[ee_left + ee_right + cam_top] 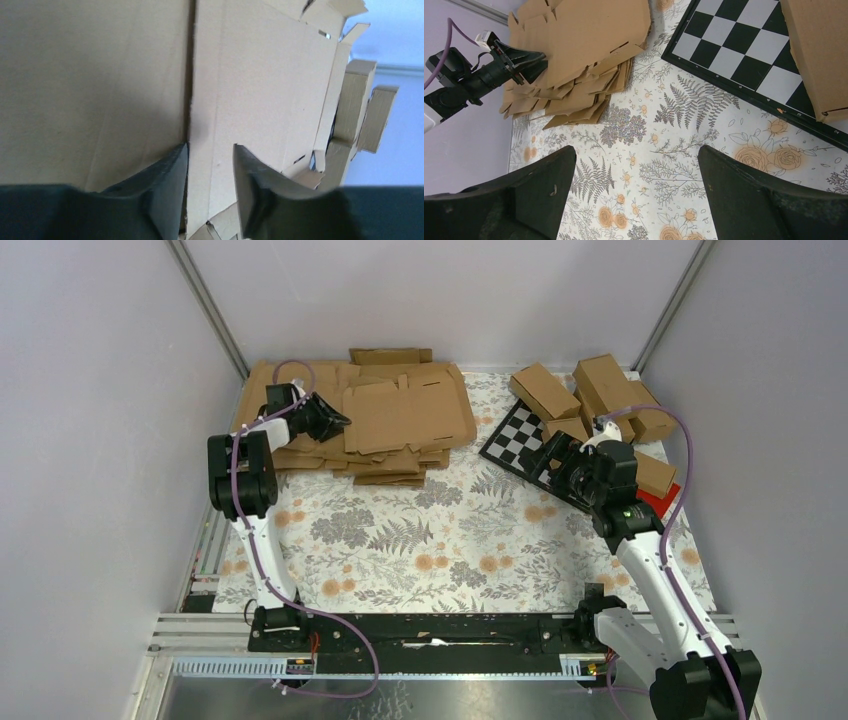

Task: Fold the paper box

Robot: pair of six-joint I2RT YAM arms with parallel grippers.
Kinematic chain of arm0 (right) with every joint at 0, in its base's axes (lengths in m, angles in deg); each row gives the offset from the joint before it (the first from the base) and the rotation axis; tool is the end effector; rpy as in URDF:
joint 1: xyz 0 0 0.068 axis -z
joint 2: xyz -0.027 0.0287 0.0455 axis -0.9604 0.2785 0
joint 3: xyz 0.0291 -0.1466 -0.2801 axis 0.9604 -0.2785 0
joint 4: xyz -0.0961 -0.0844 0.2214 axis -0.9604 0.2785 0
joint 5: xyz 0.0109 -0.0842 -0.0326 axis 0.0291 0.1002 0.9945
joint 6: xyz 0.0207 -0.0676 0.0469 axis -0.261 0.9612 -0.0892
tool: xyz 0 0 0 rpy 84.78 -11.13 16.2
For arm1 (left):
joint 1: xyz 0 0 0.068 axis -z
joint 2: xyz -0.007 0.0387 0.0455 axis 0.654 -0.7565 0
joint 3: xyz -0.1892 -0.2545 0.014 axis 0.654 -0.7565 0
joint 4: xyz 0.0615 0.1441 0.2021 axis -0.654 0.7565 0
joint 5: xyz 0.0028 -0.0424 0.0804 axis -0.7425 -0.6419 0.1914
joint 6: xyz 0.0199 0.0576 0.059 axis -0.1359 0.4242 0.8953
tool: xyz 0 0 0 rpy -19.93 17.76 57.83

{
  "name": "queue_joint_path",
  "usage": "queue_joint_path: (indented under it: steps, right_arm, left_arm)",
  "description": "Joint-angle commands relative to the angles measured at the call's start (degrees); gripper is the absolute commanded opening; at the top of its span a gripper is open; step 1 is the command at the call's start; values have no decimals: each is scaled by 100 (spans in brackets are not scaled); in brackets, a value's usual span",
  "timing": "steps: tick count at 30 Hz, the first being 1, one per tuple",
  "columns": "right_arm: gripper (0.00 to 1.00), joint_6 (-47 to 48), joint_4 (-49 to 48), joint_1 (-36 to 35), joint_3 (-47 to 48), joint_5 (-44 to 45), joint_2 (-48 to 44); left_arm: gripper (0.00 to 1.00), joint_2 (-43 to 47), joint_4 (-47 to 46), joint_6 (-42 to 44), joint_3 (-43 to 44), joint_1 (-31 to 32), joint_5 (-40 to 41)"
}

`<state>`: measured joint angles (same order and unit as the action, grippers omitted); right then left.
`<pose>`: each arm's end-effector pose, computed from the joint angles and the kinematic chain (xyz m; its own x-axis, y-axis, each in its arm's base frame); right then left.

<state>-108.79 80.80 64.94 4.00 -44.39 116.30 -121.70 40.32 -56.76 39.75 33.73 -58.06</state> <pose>0.2069 0.0495 0.3244 -0.4689 0.4646 -0.7512 -0.1280 0.8058 0.5782 0.5146 0.0223 0.1653 -0.7175 -0.6161 -0.3250 -0.1955 0.6259 -0.7550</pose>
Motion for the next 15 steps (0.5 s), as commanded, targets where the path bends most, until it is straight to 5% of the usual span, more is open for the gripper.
queue_joint_path:
  steps: [1, 9, 15]
  right_arm:
    - [100, -49, -142, 1, 177, -140, -74]
    - [100, -135, -137, 0, 308, -291, -100]
    - [100, -178, -147, 0, 323, -307, -72]
  left_arm:
    - [51, -65, -548, -174, -16, 51, -577]
    - [56, -377, -580, -237, 48, 168, -594]
    - [47, -657, -1475, -809, 91, 440, -1198]
